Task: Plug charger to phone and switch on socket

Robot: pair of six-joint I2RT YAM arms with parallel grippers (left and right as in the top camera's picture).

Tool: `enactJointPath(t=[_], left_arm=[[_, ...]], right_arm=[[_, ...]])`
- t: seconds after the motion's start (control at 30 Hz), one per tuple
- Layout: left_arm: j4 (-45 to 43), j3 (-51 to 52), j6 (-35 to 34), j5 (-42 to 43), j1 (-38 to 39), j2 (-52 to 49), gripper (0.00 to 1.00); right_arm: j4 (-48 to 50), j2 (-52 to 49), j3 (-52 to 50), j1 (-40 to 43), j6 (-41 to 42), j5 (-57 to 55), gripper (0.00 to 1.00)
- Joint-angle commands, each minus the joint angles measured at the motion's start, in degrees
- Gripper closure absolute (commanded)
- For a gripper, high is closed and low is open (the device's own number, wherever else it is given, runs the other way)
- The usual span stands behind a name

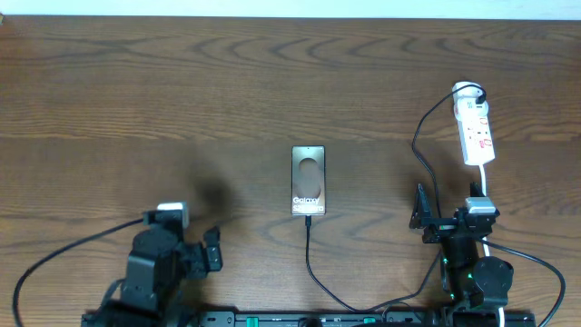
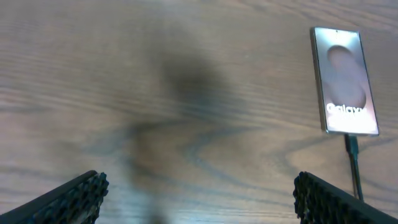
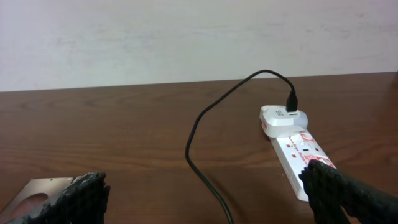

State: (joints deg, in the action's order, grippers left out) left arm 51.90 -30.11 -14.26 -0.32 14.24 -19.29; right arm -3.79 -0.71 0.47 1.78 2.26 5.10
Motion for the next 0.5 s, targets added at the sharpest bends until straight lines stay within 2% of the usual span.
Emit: enactJointPath(t=[0.0, 0.17, 0.3, 0.47], left_arm=[[-0.66, 0.39, -0.72, -0.11, -4.46, 5.33, 0.02], [-9.49, 1.9, 0.96, -0.04, -10.51, 9.55, 0.02], [-22.64, 7.69, 6.29, 1.57, -10.69, 13.49, 0.02], [-41.33, 17.42, 7.17, 2.54, -10.69, 16.83, 0.02]], right_arm=[[-0.24, 0.42, -0.17, -0.33, -1.07, -0.7, 0.01], [-0.24, 0.42, -0.17, -0.33, -1.07, -0.68, 0.01], [-0.24, 0.42, -0.17, -0.33, -1.07, -0.7, 0.01], [-0.24, 0.42, -0.17, -0.33, -1.07, -0.68, 0.01]])
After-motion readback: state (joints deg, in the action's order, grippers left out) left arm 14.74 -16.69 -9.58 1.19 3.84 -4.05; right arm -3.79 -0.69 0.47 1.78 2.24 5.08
